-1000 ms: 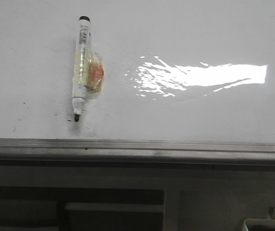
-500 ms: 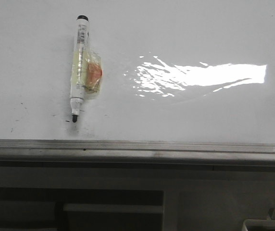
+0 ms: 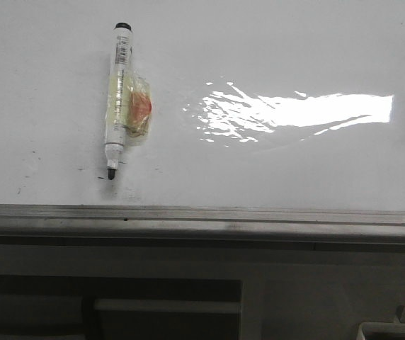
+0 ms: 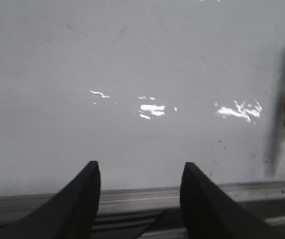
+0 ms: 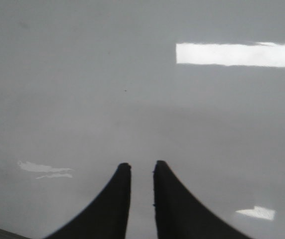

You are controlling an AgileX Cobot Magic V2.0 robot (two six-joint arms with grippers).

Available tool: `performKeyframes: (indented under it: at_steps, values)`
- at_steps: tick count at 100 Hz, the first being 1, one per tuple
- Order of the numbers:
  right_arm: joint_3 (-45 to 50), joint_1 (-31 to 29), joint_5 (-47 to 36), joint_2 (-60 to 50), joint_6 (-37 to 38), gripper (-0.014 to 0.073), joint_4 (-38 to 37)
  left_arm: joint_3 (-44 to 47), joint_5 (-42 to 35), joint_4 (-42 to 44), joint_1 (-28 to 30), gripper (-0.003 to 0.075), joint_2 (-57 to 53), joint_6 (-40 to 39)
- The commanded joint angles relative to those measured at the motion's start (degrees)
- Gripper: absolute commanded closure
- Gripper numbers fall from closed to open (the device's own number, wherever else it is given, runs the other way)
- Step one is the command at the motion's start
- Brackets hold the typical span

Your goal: Write number 5 on whiteboard

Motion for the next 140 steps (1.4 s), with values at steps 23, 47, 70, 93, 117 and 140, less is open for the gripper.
performKeyframes:
  at_steps: [23,47,70,93,117,140]
  values:
    - [-5.8,7.2,0.2,8.5,-0.7,0.0188,0.2,-7.7,-3.5,-6.7,-14.1,0.0321,12.0,1.4]
    - [-5.8,8.7,-2.3,11.4,-0.7,0.0188,0.2,-10.6,-9.9,-13.8,-23.1,0.0321,21.5,1.4]
    - [-5.8,8.7,-2.5,11.5,-0.7,0.0188,0.2,-12.7,-17.2,-14.1,-28.2,0.0321,29.2,1.4]
    - [-5.8,8.7,-3.0,11.5,-0.7,0.0188,0.2,-16.0,-18.7,-15.1,-29.4,0.0321,36.2,1.4]
    - [-5.8,8.7,-3.3,11.5,-0.7,0.0189,0.2,-17.2,-18.8,-15.2,-29.4,0.0381,40.9,1.4]
    - [-5.8,8.7,-2.1,11.5,-0.7,0.0189,0.2,-17.2,-16.1,-15.1,-29.4,0.0738,41.1,1.9]
